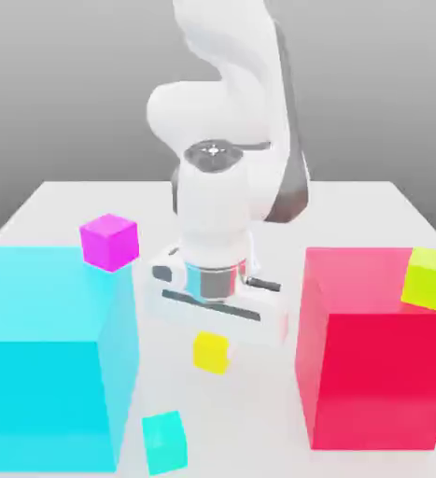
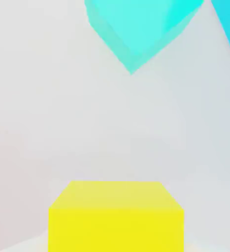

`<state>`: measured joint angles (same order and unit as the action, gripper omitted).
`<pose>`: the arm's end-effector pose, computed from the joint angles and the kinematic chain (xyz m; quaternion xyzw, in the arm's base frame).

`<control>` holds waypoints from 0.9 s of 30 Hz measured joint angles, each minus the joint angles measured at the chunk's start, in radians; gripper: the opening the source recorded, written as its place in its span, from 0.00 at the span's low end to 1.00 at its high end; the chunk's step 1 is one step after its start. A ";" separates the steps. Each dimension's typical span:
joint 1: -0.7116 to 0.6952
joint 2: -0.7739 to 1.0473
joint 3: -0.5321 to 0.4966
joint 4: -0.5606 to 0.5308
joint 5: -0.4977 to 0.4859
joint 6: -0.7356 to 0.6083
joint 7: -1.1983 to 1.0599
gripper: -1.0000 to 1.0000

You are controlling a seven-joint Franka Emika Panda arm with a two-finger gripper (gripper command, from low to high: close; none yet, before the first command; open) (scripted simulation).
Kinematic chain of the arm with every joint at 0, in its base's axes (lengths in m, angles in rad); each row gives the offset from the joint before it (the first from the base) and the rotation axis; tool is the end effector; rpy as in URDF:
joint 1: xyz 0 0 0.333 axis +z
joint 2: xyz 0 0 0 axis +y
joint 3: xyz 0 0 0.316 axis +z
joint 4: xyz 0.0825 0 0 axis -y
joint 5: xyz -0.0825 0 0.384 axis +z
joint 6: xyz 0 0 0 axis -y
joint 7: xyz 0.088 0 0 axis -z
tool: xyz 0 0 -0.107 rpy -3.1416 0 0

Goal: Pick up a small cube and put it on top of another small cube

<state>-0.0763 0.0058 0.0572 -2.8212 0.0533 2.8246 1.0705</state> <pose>0.3692 -0.0097 0.2017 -0.8418 0.5397 0.0053 0.0067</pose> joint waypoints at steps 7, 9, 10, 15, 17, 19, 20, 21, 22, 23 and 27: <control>0.013 -0.020 -0.017 0.139 0.132 -0.156 -0.304 0.00; 0.024 -0.032 -0.011 0.192 0.158 -0.227 -0.394 0.00; 0.040 -0.039 -0.007 0.222 0.168 -0.269 -0.438 0.00; 0.118 -0.081 0.013 0.374 0.201 -0.485 -0.647 0.00; 0.172 -0.113 0.049 0.433 0.168 -0.573 -0.682 0.00; 0.217 -0.149 0.094 0.492 0.125 -0.660 -0.707 0.00; 0.239 -0.168 0.120 0.522 0.102 -0.703 -0.718 0.00; 0.263 -0.187 0.147 0.551 0.079 -0.746 -0.730 0.00; 0.283 -0.205 0.179 0.575 0.052 -0.780 -0.730 0.00; 0.295 -0.209 0.198 0.576 0.034 -0.781 -0.725 0.00; 0.309 -0.165 0.222 0.503 0.007 -0.661 -0.713 1.00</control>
<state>0.2330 -0.1589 0.2794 -2.3182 0.0607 2.1636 0.3575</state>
